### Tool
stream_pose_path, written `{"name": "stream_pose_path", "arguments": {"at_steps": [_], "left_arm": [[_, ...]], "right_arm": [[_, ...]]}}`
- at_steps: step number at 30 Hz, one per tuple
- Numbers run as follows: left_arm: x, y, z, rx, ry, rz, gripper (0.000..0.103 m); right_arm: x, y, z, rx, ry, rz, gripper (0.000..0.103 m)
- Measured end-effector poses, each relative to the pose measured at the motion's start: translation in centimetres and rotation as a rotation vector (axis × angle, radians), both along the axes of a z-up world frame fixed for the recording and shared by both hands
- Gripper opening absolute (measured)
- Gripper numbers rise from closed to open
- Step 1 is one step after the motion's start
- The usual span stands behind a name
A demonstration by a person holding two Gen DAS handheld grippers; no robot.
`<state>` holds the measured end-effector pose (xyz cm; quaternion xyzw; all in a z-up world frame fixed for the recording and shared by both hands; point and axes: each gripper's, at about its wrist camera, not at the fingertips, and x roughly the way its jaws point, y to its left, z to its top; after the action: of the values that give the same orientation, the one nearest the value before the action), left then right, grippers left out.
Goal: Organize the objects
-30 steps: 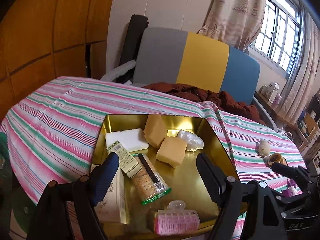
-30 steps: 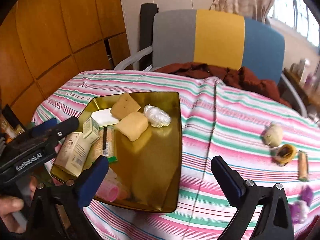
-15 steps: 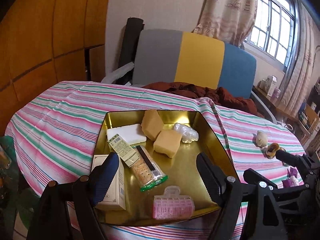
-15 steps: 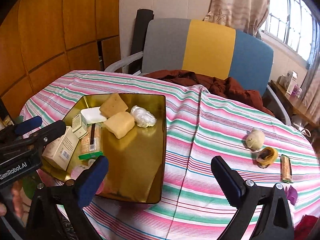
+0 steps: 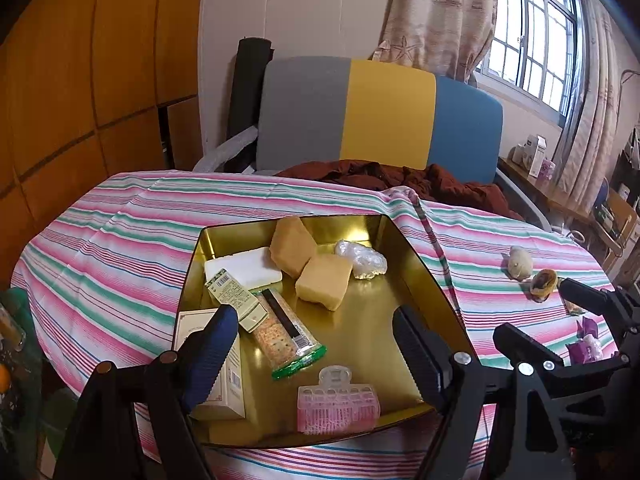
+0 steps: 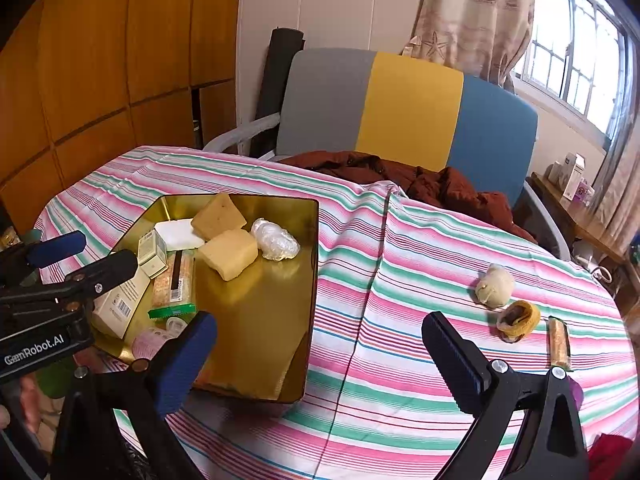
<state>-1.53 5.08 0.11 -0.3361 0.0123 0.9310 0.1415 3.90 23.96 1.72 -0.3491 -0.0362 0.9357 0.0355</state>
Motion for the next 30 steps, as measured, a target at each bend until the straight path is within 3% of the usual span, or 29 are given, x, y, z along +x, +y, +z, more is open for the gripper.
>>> {"name": "stream_pose_path", "arguments": {"at_steps": [12, 30], "left_arm": [[0.3, 1.1, -0.5, -0.023, -0.01, -0.034, 0.081], [1.0, 3.6, -0.7, -0.021, -0.006, -0.138, 0.081]], "right_arm": [[0.6, 3.0, -1.2, -0.001, -0.039, -0.06, 0.103], [2.5, 14.0, -1.1, 0.055, -0.082, -0.289, 0.103]]}}
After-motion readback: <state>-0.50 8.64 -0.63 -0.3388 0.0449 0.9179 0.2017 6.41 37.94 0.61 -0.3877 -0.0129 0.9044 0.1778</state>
